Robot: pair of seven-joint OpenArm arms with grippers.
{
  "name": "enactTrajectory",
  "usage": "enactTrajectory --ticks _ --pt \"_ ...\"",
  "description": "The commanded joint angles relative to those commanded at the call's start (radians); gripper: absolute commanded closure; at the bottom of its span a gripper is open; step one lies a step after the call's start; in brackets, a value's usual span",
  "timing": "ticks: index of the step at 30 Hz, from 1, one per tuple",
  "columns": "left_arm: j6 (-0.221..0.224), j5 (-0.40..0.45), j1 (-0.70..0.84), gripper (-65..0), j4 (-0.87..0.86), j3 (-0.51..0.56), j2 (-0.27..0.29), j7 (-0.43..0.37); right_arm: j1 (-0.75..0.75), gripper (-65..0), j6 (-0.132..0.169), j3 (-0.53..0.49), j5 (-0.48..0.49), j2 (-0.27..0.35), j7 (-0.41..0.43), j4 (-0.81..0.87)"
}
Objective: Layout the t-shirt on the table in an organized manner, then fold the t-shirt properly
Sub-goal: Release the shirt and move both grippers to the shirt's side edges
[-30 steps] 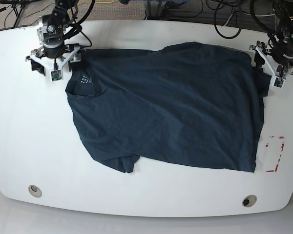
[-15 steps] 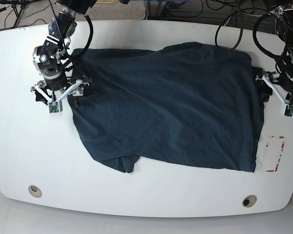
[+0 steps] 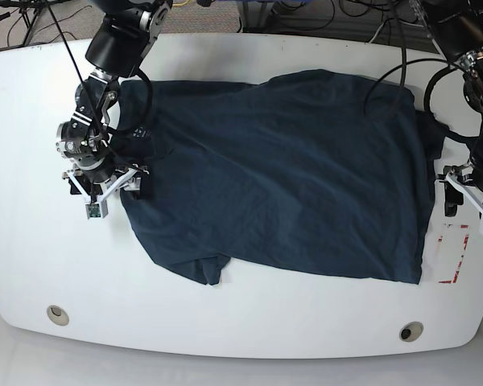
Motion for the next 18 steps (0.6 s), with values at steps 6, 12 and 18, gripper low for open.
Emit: enactTrajectory --ticks 6,12,18 --pt "0.0 0.0 -0.054 -41.4 -0.114 -0.002 -0.029 -0.002 0.028 -49.0 0.0 -0.002 -0.005 0.0 0.038 -0.077" --pt "0.0 0.0 -0.092 -41.4 -0.187 -0.003 -0.035 -0.002 0.029 -48.8 0.0 -0.038 0.0 -0.029 0.038 -0.094" --pt "0.002 0.0 -0.1 -41.4 -0.227 -0.002 -0.06 -0.006 0.028 -47.1 -0.006 -0.074 0.0 -0.054 0.038 -0.1"
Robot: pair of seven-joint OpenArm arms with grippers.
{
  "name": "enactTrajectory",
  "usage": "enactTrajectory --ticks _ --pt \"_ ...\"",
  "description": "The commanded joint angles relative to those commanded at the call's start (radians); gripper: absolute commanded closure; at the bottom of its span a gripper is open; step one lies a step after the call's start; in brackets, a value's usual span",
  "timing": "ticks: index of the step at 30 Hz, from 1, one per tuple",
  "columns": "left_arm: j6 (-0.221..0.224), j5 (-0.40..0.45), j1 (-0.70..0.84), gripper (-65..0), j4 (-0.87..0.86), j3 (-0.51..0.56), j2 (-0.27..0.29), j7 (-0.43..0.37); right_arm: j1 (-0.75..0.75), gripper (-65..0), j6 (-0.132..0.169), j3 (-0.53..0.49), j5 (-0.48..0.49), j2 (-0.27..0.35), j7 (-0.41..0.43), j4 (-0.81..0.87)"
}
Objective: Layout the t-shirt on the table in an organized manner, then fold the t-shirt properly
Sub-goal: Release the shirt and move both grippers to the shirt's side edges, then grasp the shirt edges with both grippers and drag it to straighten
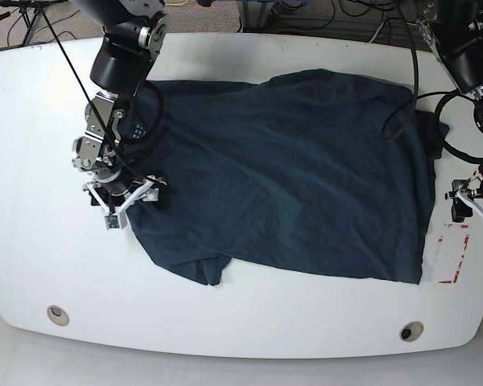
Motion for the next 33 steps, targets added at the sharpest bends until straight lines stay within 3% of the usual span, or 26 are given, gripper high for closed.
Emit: enactTrajectory --ticks 3,5,8,10,12,20,29,33 --pt "0.002 0.002 0.0 -41.4 -0.018 0.0 -0.003 -0.032 0.0 -40.0 -0.002 0.0 0.0 -0.006 0.0 0.0" --pt "0.002 0.002 0.005 -41.4 -0.037 0.002 -0.009 -0.089 0.0 -27.3 -0.002 0.0 0.0 -0.006 0.0 0.0" --pt "0.003 0.002 0.008 -41.4 -0.064 0.005 -0.028 -0.129 -0.002 -14.3 -0.002 0.0 -0.003 -0.006 0.0 0.0" --pt "0.003 0.002 0.002 -41.4 -0.1 0.005 -0.032 -0.138 -0.005 -6.2 0.002 0.002 -0.008 -0.003 0.0 0.002" --pt "0.003 0.002 0.0 -41.4 -0.133 0.005 -0.034 -0.138 -0.017 -2.7 0.003 0.002 -0.009 -0.002 -0.003 0.005" --pt "0.003 0.002 -0.028 -41.4 -0.239 0.012 -0.029 -0.212 -0.117 -2.7 0.003 0.002 -0.002 0.034 -0.005 0.074" --pt "0.003 0.002 -0.094 -41.4 -0.394 0.157 -0.021 -0.345 -0.269 -2.5 0.005 -0.002 -0.003 0.048 -0.005 0.224" --pt "0.003 0.002 -0.133 -41.4 -0.482 0.222 0.015 -0.408 -0.308 -2.5 0.005 -0.002 0.0 0.051 -0.003 0.249"
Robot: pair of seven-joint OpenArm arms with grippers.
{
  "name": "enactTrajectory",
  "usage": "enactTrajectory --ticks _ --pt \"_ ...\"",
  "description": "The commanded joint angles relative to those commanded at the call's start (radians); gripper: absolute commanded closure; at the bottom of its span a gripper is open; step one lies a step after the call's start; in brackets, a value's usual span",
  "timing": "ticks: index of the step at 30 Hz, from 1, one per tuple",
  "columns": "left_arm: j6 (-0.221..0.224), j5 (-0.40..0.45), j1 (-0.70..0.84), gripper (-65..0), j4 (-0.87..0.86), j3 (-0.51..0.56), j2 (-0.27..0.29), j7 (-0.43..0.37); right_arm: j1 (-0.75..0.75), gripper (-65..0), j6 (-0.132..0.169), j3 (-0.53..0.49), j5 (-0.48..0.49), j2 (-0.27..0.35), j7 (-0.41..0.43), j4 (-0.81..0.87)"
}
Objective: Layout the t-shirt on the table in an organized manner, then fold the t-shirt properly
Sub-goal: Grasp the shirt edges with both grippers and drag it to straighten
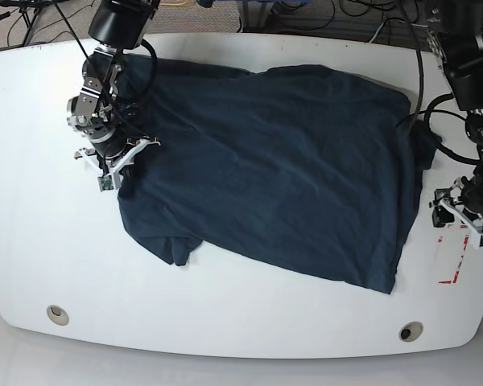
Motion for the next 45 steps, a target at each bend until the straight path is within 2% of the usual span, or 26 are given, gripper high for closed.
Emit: enactTrajectory --ticks 4,8,17,19,25,28,30,34,36,39,45 --pt "0.0 0.0 -0.04 -41.4 -0.08 0.061 0.017 -0.052 -0.008 -2.5 0.002 0.0 0.0 0.0 0.002 -0.002" --pt "0.0 0.0 -0.092 -41.4 -0.19 0.12 0.057 -0.112 -0.011 -2.5 0.002 0.0 0.0 0.0 0.003 -0.003" --pt "0.002 0.005 -0.181 -41.4 -0.41 0.13 0.103 -0.201 -0.008 -2.5 0.002 0.0 0.0 -0.002 0.003 -0.002" --pt "0.008 0.043 -0.193 -41.3 -0.443 0.13 0.112 -0.213 -0.006 -2.5 0.002 0.0 0.0 -0.002 0.003 -0.002" --pt "0.084 0.215 -0.196 -40.8 -0.457 0.13 0.155 -0.219 -0.006 -2.5 0.002 0.0 0.0 -0.003 0.005 -0.002" --pt "0.081 0.27 -0.178 -40.4 -0.456 0.129 0.169 -0.213 -0.006 -2.5 0.002 0.0 0.0 -0.003 0.005 -0.002" --pt "0.083 0.288 -0.15 -37.1 -0.454 0.129 0.176 -0.213 -0.006 -2.5 0.002 0.0 0.0 -0.003 0.005 -0.002" --pt "0.083 0.298 -0.107 -23.5 -0.45 0.129 0.176 -0.213 -0.006 -2.5 0.002 0.0 0.0 -0.003 0.005 -0.002" --pt "0.083 0.298 -0.071 -12.5 -0.425 0.129 0.175 -0.21 -0.006 -2.5 0.002 0.0 0.0 -0.003 0.005 -0.002" --pt "0.084 0.298 -0.008 -1.4 -0.358 0.127 0.153 -0.155 -0.006 -2.5 0.002 -0.002 0.0 -0.002 0.005 0.0" --pt "0.083 0.293 0.13 0.0 -0.127 0.123 0.141 -0.025 -0.006 -2.5 0.002 -0.002 0.0 -0.002 0.005 0.002"
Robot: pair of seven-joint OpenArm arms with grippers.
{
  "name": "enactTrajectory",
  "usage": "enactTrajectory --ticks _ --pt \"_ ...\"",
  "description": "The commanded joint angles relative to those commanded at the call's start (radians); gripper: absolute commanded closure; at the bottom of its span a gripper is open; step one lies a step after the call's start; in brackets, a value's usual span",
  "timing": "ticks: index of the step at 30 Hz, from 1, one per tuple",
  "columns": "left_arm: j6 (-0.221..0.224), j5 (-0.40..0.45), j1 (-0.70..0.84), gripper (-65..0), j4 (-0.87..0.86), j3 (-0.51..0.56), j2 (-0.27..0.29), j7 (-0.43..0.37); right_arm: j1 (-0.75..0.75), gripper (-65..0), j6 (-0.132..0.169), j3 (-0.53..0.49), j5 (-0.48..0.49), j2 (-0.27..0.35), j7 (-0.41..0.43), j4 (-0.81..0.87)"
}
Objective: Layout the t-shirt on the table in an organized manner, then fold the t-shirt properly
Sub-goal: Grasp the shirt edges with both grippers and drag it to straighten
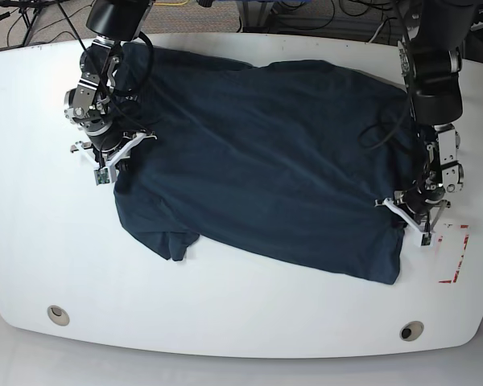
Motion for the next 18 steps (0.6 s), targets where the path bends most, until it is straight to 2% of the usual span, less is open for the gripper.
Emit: enactTrajectory --ticks 5,10,14,18 --pt "0.0 0.0 0.153 -1.4 0.261 -0.037 0.003 0.117 0.0 -2.5 0.0 0.0 0.0 0.0 0.0 0.025" --pt "-0.002 0.0 0.267 -5.6 0.471 -0.078 0.005 0.221 0.0 -2.5 0.0 0.0 0.0 -0.002 -0.002 0.043" --pt "-0.002 0.0 0.318 -8.6 0.585 -0.104 0.005 0.241 0.0 -2.5 0.0 0.0 0.002 -0.005 -0.003 0.054" --pt "-0.002 0.0 0.328 -16.8 0.667 -0.132 0.005 0.267 0.0 -2.5 0.0 0.0 0.0 -0.017 -0.005 0.054"
